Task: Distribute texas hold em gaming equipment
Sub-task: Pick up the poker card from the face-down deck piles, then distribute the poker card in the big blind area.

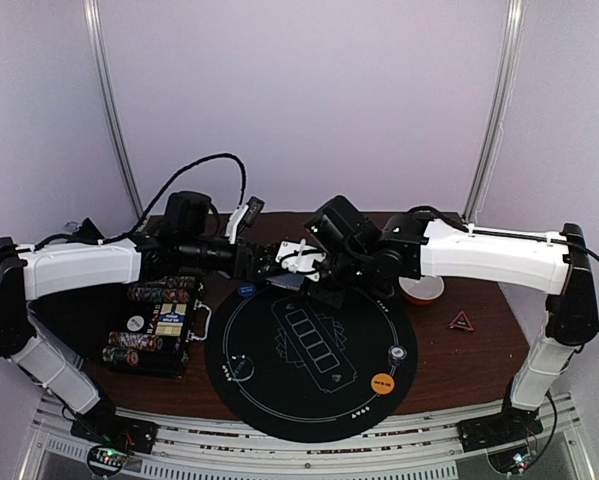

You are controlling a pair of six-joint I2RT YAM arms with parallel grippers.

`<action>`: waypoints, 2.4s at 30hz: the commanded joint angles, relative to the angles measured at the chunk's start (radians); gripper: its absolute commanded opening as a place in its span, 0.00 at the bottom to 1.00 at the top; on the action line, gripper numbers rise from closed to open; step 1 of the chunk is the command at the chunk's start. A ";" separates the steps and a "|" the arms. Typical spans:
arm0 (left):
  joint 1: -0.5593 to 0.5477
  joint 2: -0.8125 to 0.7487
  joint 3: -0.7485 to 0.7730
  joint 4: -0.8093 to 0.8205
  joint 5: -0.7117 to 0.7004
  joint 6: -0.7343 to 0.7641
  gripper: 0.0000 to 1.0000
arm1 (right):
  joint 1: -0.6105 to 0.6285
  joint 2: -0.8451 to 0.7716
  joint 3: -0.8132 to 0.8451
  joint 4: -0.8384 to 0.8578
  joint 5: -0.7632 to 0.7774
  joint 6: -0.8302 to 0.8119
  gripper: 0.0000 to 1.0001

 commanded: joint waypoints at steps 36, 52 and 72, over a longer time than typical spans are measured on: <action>0.041 -0.050 -0.017 0.046 0.191 0.002 0.00 | -0.003 -0.048 -0.027 0.017 0.040 -0.017 0.50; 0.137 -0.134 -0.046 0.097 0.263 -0.068 0.00 | -0.055 -0.119 -0.120 0.049 0.046 0.003 0.50; -0.008 -0.273 -0.225 -0.106 0.182 -0.097 0.00 | -0.229 -0.230 -0.187 0.062 0.076 0.036 0.50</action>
